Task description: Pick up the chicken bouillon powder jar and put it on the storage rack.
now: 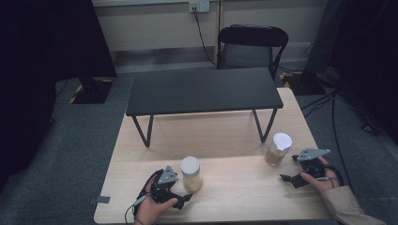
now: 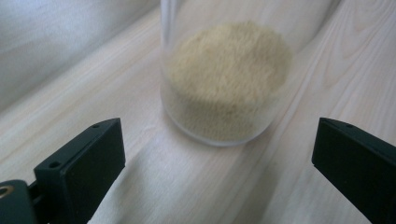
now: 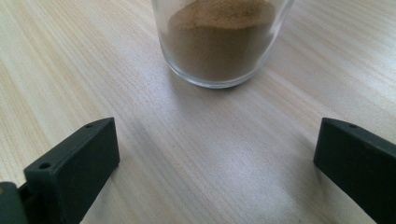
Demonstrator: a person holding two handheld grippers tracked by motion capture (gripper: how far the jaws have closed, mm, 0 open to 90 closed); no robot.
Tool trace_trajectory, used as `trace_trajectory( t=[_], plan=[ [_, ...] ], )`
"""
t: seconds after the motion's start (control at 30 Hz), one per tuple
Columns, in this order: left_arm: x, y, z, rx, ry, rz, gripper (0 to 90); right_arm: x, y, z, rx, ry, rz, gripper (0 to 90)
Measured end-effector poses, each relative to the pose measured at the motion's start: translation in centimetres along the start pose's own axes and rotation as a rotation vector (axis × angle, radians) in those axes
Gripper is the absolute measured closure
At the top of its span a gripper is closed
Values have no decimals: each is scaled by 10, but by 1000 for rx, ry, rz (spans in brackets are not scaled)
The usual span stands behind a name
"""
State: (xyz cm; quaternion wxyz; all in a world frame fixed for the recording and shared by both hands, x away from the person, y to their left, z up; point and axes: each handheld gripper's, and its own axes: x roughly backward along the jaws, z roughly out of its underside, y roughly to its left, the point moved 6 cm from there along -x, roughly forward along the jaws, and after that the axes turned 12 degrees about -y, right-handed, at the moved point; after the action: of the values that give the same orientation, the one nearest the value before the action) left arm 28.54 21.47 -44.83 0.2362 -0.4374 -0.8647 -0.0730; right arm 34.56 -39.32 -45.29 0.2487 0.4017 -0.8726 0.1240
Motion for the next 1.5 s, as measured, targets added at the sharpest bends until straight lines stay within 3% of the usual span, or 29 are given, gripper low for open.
trace_trajectory(
  t=[0.47,0.6,0.93,1.5],
  plan=[
    [1,-3,-19,17,-42,12,16,0,0,0,0,0,0,0],
    [3,-4,-27,29,-65,-1,17,0,0,0,0,0,0,0],
    [1,-6,-38,35,-71,-30,39,0,0,0,0,0,0,0],
    [-6,-4,-46,23,-116,12,299,0,0,0,0,0,0,0]
  ],
)
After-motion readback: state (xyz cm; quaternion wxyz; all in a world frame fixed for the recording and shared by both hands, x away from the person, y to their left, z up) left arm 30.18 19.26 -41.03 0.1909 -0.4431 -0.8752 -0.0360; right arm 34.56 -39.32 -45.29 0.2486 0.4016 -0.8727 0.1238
